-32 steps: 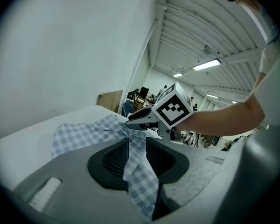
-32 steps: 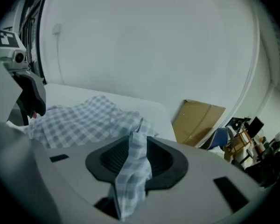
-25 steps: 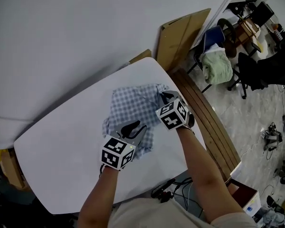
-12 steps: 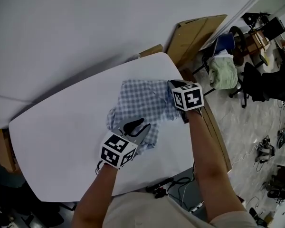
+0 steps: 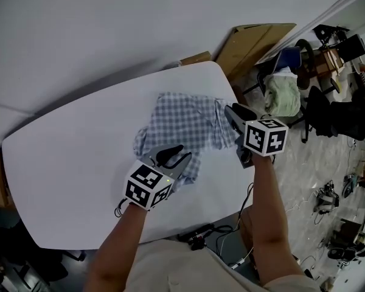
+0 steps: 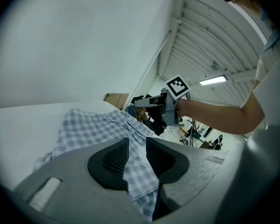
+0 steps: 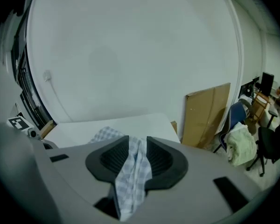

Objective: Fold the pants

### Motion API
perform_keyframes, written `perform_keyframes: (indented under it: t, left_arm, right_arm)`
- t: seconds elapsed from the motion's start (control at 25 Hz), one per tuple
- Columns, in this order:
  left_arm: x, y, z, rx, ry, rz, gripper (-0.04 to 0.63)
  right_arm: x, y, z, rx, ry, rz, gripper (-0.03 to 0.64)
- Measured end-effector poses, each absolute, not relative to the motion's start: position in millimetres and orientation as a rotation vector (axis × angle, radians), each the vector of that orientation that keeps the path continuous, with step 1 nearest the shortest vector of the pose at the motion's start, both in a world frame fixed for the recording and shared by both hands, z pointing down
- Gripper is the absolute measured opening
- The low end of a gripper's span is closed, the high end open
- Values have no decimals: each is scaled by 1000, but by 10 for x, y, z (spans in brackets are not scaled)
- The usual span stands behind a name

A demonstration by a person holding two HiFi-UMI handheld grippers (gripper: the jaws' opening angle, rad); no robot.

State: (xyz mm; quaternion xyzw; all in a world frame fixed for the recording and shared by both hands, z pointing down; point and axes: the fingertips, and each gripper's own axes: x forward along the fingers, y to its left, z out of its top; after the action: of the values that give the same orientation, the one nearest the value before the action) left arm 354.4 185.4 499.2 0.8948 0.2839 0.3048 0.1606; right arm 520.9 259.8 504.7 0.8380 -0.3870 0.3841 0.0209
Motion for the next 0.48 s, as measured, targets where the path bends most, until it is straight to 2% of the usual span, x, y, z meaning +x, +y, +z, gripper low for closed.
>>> perform_keyframes:
  t: [0.2,0.48]
  left_arm:
    - [3477,1955,4971,2546,833,867,120]
    - [3387,1997,4976,2555,849,902,120]
  right_arm:
    - [4715,2919,5286,2462,-940,1141,235]
    - [4519,2793,5627,2276,-637,1034,270]
